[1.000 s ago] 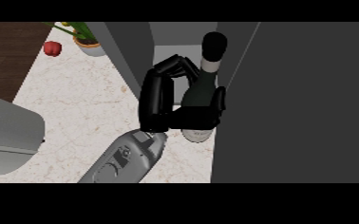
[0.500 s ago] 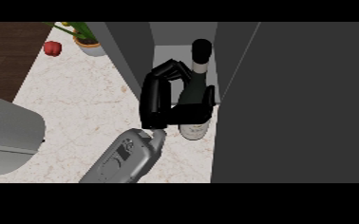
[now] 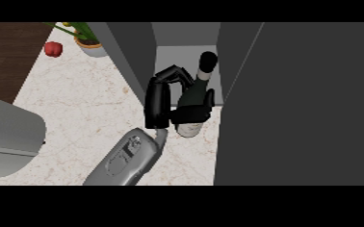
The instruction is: Pick up the wine, place it into the cabinet and close the cabinet
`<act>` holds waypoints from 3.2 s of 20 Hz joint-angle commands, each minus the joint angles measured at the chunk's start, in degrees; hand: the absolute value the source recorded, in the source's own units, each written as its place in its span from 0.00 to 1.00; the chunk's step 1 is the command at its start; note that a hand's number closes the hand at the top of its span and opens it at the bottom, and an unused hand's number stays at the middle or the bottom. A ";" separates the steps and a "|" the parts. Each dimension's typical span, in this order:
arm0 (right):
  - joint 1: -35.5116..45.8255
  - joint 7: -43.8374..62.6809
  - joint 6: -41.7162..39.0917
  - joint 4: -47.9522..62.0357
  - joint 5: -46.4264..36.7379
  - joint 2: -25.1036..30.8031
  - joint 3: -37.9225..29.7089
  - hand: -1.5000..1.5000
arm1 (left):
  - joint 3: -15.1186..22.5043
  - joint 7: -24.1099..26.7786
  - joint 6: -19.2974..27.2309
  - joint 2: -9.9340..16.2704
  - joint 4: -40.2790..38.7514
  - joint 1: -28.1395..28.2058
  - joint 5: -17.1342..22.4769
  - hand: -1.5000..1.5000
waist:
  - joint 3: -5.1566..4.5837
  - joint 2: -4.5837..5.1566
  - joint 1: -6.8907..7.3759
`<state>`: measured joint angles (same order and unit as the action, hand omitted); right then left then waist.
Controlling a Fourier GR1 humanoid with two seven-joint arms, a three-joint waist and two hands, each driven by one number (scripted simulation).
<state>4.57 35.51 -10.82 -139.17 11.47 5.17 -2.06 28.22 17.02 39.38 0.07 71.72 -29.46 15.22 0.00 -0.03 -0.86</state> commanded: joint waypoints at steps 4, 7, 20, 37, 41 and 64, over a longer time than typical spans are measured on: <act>-1.73 5.19 1.29 -10.29 4.80 0.19 -0.14 0.00 | -3.77 4.99 -0.52 -0.07 -3.98 0.17 1.13 1.00 | -0.02 -0.05 0.06; -3.02 4.95 1.06 -10.57 3.33 -0.40 2.51 0.00 | -6.08 6.27 -2.62 -0.07 -8.54 -4.14 3.48 1.00 | -0.03 0.05 -0.27; -5.90 -3.55 -2.72 -4.18 7.30 -0.59 -1.49 0.00 | -11.86 6.47 -7.21 -0.06 -18.68 -10.79 7.04 1.00 | 0.03 0.11 -0.26; -2.66 -0.24 -0.37 -4.99 4.18 -1.58 1.85 0.00 | -20.24 17.88 -8.92 0.11 -43.34 -26.04 7.19 1.00 | -0.02 0.41 -0.97; -0.36 0.99 0.04 -3.87 6.89 0.30 -2.26 0.00 | -21.54 21.05 -7.17 -0.05 -46.04 -27.15 8.02 1.00 | -0.01 0.36 -0.83; -3.12 -2.12 -1.75 -3.93 5.44 -1.24 1.66 0.00 | -31.72 25.00 -16.15 1.76 -60.30 -34.62 14.40 1.00 | -0.02 1.08 -2.65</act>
<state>3.52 32.34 -12.23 -137.93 12.76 3.43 1.05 -1.87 41.24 24.86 -0.03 13.95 -63.62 29.27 0.30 0.43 -3.46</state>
